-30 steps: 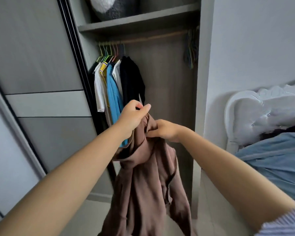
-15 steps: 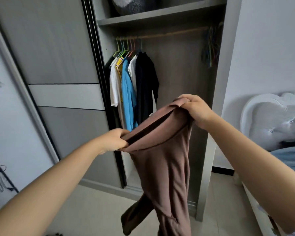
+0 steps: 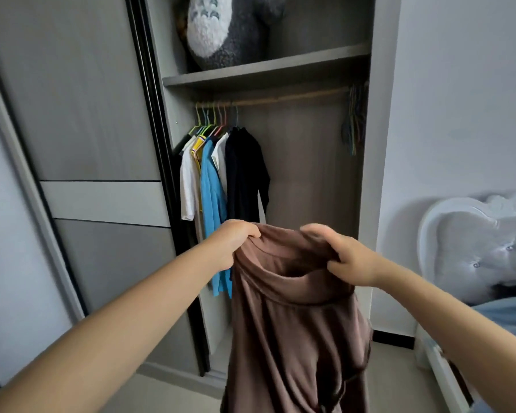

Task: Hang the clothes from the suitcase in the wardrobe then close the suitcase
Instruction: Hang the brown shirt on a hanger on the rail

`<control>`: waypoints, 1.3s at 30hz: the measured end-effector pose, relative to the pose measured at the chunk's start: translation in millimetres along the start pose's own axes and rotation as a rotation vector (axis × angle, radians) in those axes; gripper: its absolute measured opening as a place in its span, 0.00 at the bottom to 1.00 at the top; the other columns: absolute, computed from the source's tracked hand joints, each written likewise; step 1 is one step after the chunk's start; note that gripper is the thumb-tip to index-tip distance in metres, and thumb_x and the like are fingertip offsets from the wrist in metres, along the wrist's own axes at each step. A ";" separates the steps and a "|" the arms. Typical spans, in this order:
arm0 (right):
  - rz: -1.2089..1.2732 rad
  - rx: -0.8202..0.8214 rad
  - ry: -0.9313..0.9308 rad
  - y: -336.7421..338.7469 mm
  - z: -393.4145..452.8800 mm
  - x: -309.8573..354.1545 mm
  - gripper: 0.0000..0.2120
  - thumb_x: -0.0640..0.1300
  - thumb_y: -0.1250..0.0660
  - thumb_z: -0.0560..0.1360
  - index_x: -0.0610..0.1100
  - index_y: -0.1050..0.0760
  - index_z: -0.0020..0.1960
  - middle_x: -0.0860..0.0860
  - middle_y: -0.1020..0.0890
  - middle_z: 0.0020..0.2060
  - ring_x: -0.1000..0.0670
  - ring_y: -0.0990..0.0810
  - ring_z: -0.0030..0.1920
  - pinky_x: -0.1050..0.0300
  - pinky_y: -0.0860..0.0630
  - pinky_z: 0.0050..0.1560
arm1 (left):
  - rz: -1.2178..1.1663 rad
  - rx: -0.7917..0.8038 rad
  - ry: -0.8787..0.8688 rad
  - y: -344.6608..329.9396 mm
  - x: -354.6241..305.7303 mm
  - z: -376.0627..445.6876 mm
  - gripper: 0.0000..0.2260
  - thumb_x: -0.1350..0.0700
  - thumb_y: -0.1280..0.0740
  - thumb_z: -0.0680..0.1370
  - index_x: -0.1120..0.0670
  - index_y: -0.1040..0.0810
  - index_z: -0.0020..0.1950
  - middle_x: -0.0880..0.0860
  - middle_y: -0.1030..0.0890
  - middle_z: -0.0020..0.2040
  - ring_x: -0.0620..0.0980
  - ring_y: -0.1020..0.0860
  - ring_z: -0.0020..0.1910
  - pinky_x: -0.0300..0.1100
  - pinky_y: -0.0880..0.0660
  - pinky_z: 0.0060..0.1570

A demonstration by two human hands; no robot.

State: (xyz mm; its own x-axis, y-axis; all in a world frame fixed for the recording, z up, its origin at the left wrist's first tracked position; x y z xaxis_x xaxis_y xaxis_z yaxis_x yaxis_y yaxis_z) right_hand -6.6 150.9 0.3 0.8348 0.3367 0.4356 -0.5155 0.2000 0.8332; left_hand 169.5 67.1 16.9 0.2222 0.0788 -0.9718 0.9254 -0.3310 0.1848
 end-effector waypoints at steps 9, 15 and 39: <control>-0.572 0.275 -0.025 22.0 12.3 -51.2 0.18 0.33 0.45 0.72 0.42 0.26 0.58 0.43 0.23 0.54 0.44 0.26 0.55 0.57 0.31 0.52 | 1.010 -0.077 -0.358 -24.4 -56.4 55.1 0.09 0.67 0.39 0.70 0.55 0.33 0.34 0.50 0.32 0.34 0.51 0.31 0.40 0.38 0.39 0.31; -0.569 0.430 -0.011 9.9 51.5 -78.9 0.11 0.35 0.45 0.74 0.36 0.24 0.43 0.48 0.30 0.33 0.49 0.30 0.40 0.57 0.31 0.42 | 1.017 -0.333 -0.334 -0.8 -60.3 117.6 0.13 0.67 0.43 0.73 0.52 0.35 0.33 0.50 0.32 0.35 0.52 0.30 0.43 0.40 0.37 0.34; -0.726 -0.193 -0.587 133.9 371.1 -246.5 0.12 0.42 0.39 0.74 0.39 0.22 0.53 0.41 0.19 0.52 0.42 0.22 0.55 0.53 0.26 0.53 | 0.225 -0.117 -0.374 23.3 -171.2 467.1 0.08 0.62 0.45 0.78 0.58 0.33 0.38 0.53 0.38 0.28 0.50 0.40 0.25 0.37 0.45 0.26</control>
State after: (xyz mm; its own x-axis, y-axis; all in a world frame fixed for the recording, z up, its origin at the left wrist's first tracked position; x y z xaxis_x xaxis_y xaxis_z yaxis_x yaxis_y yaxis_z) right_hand -209.5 -246.8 130.9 0.9003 -0.4348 -0.0208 0.1877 0.3446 0.9198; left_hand 9.6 -393.4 119.2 0.3160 -0.3351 -0.8876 0.8998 -0.1909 0.3924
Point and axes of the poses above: each hand's wrist, its own z-axis towards the middle knuckle, its own y-axis out of the back of the hand, x = y × z, the point moved 4 cm from there along z, towards the middle knuckle
